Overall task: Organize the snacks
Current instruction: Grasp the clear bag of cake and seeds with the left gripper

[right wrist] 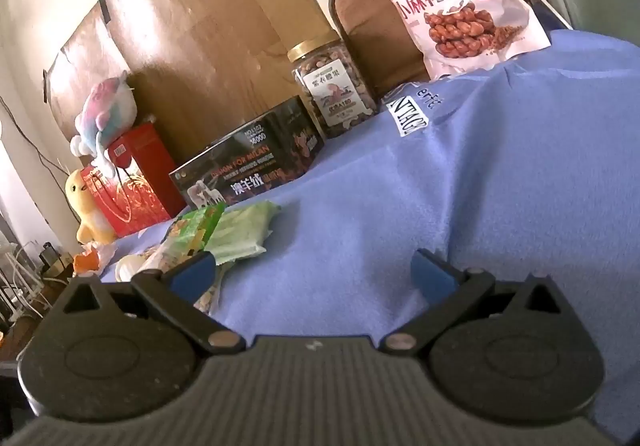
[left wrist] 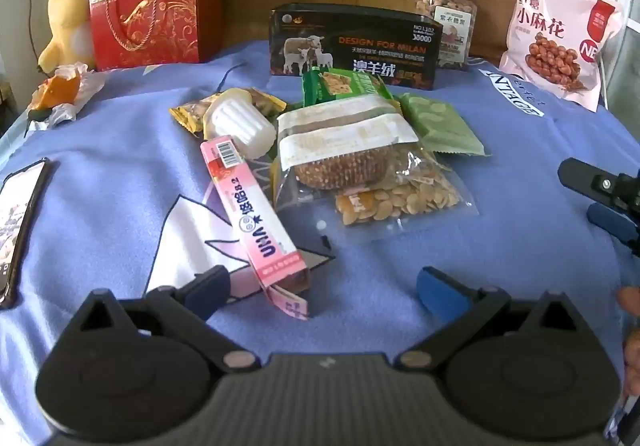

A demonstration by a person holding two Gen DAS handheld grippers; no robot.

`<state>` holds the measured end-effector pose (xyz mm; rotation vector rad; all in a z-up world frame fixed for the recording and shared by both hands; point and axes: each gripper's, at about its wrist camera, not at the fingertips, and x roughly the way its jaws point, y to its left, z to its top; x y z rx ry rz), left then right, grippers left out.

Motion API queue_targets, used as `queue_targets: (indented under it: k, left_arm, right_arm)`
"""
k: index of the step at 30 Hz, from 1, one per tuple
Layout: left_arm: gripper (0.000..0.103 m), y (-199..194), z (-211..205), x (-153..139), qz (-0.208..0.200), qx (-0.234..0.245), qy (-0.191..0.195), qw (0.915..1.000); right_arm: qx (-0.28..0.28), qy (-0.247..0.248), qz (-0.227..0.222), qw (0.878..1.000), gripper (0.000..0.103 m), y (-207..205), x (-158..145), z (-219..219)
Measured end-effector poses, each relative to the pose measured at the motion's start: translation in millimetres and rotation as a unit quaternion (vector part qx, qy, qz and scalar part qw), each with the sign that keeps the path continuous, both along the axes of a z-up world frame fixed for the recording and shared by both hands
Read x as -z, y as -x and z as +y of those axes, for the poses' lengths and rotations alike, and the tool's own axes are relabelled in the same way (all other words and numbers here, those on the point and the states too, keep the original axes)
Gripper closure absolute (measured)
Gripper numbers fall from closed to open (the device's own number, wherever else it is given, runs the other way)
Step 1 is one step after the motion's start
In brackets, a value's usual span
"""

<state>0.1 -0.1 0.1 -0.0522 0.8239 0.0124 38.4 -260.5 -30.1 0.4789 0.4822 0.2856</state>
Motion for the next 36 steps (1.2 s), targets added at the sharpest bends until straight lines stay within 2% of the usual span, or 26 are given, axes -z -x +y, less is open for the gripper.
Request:
queue_targets:
  k: [1, 2, 7, 10, 18, 20, 25, 27, 28, 30, 31, 32, 36]
  left_arm:
    - [0.000, 0, -1, 0, -0.001, 0.000, -0.003, 1.0000]
    - [0.000, 0, -1, 0, -0.002, -0.002, -0.003, 1.0000]
    - [0.000, 2, 0, 1, -0.020, -0.013, -0.003, 0.9997]
    - [0.000, 10, -10, 6, -0.035, 0.002, -0.016, 0.9993]
    - [0.000, 20, 2, 9, -0.060, 0.053, -0.016, 0.9967]
    - [0.000, 23, 13, 4, -0.065, 0.054, -0.002, 0.9965]
    - [0.001, 46, 55, -16, -0.138, 0.041, 0.046, 0.9885]
    - [0.006, 44, 70, -24, -0.142, 0.041, 0.076, 0.9861]
    - [0.009, 41, 76, -27, -0.140, 0.047, 0.093, 0.9847]
    - [0.022, 28, 87, -33, -0.130, 0.068, 0.133, 0.9802]
    - [0.024, 17, 92, -36, -0.121, 0.079, 0.154, 0.9773]
    - [0.027, 7, 95, -36, -0.112, 0.086, 0.170, 0.9752]
    - [0.028, -41, 98, -27, -0.065, 0.107, 0.214, 0.9687]
  right_arm:
    - [0.000, 0.001, 0.000, 1.000, 0.000, 0, 0, -2]
    - [-0.002, 0.024, 0.002, 1.000, 0.000, -1, -3, 3]
    - [-0.003, 0.039, 0.000, 0.999, 0.000, -1, -1, 9]
    - [-0.004, 0.037, 0.003, 0.999, 0.000, -4, -2, 8]
    - [-0.003, 0.050, 0.006, 0.999, 0.000, -4, -3, 11]
    - [-0.004, 0.059, 0.009, 0.998, 0.000, -5, -4, 13]
    - [-0.011, 0.081, 0.010, 0.997, 0.000, -7, -5, 20]
    - [-0.028, 0.085, 0.000, 0.996, 0.011, -3, -7, 23]
    - [-0.043, 0.088, -0.006, 0.995, 0.017, -2, -8, 26]
    - [-0.081, 0.081, -0.021, 0.993, 0.026, -2, -13, 33]
    - [-0.108, 0.078, -0.032, 0.991, 0.030, -4, -17, 41]
    - [-0.129, 0.084, -0.041, 0.987, 0.030, -5, -21, 48]
    - [-0.198, 0.157, -0.071, 0.965, 0.033, -15, -29, 89]
